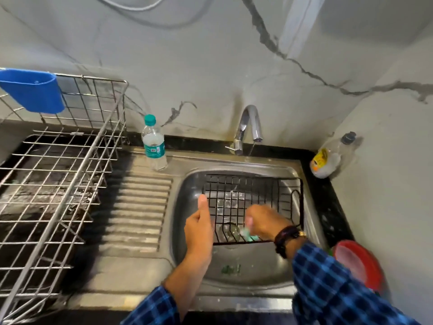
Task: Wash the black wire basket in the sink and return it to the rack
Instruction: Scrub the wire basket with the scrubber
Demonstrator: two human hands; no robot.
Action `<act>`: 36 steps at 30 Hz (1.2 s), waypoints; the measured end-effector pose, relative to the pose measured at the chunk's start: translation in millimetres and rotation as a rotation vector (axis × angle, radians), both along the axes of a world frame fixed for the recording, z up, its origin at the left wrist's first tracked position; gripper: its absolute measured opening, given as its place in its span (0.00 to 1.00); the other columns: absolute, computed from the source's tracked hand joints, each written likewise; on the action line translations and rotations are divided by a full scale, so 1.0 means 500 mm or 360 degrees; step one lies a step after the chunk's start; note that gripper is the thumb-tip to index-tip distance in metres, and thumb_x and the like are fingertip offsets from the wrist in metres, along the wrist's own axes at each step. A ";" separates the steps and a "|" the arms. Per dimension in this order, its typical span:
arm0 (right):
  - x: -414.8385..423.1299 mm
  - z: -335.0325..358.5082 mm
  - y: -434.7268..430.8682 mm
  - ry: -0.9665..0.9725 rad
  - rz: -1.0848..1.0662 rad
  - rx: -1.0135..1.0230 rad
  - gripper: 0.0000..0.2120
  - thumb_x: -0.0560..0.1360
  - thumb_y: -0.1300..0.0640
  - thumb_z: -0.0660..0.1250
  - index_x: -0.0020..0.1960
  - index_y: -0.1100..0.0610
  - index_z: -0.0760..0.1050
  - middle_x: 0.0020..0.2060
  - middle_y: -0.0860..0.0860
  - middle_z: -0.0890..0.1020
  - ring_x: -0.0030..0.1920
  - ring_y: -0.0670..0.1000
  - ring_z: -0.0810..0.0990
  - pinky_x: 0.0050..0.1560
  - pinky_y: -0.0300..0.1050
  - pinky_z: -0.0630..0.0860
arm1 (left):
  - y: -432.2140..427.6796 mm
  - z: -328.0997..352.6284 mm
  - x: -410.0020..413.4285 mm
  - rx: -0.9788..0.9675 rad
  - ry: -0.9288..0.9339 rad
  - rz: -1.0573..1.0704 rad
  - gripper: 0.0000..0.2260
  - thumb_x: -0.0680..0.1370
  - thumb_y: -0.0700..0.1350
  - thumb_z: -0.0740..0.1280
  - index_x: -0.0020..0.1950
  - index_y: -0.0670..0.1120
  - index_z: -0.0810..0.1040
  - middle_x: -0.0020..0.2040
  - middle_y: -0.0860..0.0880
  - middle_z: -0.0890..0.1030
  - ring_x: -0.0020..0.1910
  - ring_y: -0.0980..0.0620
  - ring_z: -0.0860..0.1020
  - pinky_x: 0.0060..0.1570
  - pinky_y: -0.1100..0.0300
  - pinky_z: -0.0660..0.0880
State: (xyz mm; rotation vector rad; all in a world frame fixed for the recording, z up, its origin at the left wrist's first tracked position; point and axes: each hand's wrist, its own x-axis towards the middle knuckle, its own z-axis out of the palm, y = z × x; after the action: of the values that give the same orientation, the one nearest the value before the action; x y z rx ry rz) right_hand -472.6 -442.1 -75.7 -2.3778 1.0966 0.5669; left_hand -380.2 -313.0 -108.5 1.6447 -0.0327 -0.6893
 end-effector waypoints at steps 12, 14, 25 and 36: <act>0.022 -0.014 0.010 -0.0305 0.0029 0.0138 0.03 0.79 0.60 0.65 0.49 0.52 0.75 0.50 0.50 0.78 0.52 0.51 0.78 0.55 0.42 0.76 | -0.074 0.000 -0.048 -0.0126 -0.0163 -0.0132 0.28 0.75 0.69 0.56 0.31 0.45 0.65 0.27 0.50 0.65 0.27 0.56 0.64 0.31 0.62 0.65; 0.007 -0.013 -0.019 -0.0283 0.0058 0.0084 0.04 0.79 0.61 0.65 0.51 0.53 0.76 0.51 0.50 0.78 0.54 0.51 0.78 0.58 0.45 0.76 | -0.083 -0.004 -0.046 -0.0181 -0.0119 -0.0117 0.27 0.77 0.67 0.57 0.32 0.45 0.68 0.29 0.49 0.68 0.27 0.57 0.66 0.35 0.62 0.68; -0.032 -0.043 -0.072 0.0152 -0.0078 -0.0487 0.10 0.79 0.60 0.67 0.60 0.58 0.76 0.54 0.55 0.80 0.55 0.55 0.79 0.55 0.46 0.77 | -0.090 -0.018 0.012 -0.0200 0.0054 -0.0091 0.30 0.71 0.75 0.59 0.48 0.47 0.76 0.33 0.53 0.68 0.28 0.56 0.61 0.34 0.58 0.64; 0.069 -0.063 -0.060 -0.1053 -0.0629 -0.0255 0.10 0.81 0.58 0.64 0.60 0.54 0.79 0.55 0.48 0.77 0.53 0.45 0.77 0.60 0.42 0.76 | -0.102 -0.019 -0.026 -0.0002 0.0440 -0.0238 0.25 0.78 0.68 0.57 0.39 0.47 0.73 0.34 0.49 0.71 0.35 0.50 0.70 0.42 0.50 0.72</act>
State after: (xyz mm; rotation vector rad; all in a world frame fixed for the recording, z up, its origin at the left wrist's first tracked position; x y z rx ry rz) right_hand -438.2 -472.3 -107.4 -2.1251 1.2569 -0.4309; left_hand -393.2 -363.9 -117.8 1.5433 0.0433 -1.0258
